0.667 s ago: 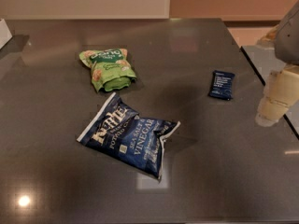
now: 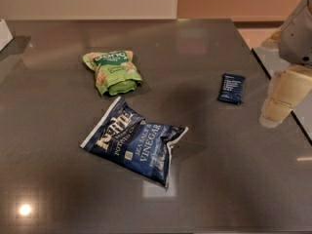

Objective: Move rxbar blueberry near blue chip bag

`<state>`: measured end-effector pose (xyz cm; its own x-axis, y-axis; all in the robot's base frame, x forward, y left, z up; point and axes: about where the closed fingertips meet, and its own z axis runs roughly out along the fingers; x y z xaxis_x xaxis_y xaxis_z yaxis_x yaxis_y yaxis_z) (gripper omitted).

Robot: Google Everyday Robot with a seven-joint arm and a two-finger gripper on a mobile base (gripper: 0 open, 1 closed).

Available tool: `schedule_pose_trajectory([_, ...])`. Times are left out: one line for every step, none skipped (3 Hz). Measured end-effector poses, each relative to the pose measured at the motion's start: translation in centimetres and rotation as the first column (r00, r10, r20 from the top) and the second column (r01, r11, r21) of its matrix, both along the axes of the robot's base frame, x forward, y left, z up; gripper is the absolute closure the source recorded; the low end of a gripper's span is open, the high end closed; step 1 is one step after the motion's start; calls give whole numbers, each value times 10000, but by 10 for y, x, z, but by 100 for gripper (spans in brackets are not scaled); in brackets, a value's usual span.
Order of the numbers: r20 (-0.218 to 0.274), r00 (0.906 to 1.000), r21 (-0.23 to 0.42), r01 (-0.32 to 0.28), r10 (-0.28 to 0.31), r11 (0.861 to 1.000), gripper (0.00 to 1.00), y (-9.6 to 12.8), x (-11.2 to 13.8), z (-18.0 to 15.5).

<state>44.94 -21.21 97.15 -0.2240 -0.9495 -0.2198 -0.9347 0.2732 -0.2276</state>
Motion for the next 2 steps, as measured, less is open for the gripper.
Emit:
schedule_pose_trajectory([-49, 9999, 414, 141, -139, 9990, 0, 7, 31, -12])
schedule_pose_trajectory([-95, 9964, 709, 850, -846, 9939, 0, 0, 64, -31])
